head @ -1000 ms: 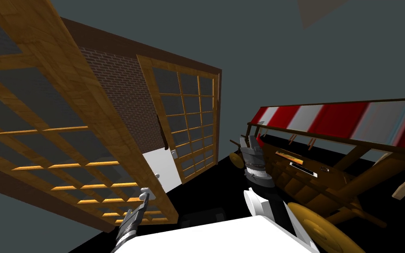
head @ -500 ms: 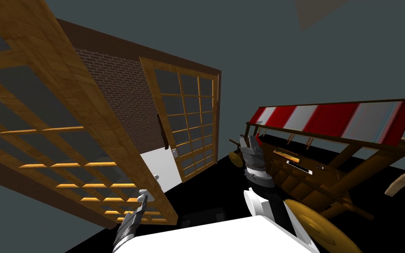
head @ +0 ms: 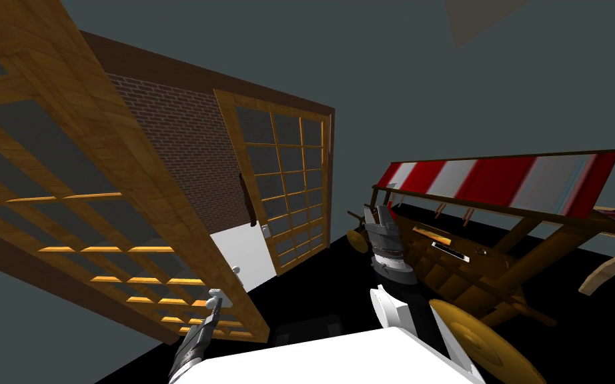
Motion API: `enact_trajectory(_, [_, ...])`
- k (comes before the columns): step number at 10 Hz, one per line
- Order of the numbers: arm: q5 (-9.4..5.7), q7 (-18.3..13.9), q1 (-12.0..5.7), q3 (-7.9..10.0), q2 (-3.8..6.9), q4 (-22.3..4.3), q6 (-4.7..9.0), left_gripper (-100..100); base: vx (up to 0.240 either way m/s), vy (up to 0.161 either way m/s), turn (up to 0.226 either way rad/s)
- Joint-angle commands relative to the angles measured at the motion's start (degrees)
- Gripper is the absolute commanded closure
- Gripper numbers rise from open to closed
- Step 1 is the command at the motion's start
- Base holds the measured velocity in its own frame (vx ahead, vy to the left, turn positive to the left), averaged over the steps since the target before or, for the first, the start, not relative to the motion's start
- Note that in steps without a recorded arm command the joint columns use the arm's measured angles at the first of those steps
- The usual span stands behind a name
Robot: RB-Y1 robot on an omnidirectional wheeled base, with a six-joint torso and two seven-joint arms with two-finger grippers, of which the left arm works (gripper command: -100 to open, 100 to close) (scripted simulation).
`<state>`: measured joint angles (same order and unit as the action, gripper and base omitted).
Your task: Pull the door open
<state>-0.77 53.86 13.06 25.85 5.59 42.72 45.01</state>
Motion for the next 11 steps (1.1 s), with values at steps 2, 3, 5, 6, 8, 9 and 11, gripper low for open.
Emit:
enact_trajectory(2, [-1.38,-4.1,1.33,0.82,0.91,0.1,-1.02,100,-0.039,0.009,-0.026])
enact_trajectory(3, [-1.66,-5.4,1.46,0.67,1.01,0.1,-1.0,100,-0.042,0.014,-0.012])
enact_trajectory(5, [-1.66,-5.4,1.46,0.67,1.01,0.1,-1.0,100,-0.024,-0.008,0.003])
enact_trajectory(6, [-2.22,-8.0,1.72,0.39,1.2,0.1,-0.97,100,-0.024,-0.006,-0.036])
enact_trajectory(8, [-2.78,-10.6,1.97,0.1,1.39,0.1,-0.94,100,-0.036,0.0,-0.026])
enact_trajectory(9, [-3.07,-11.9,2.07,-0.07,1.48,0.1,-0.91,100,-0.041,0.002,-0.01])
enact_trajectory(11, [-3.66,-14.7,2.21,-0.45,1.65,0.2,-0.86,100,-0.033,0.005,-0.03])
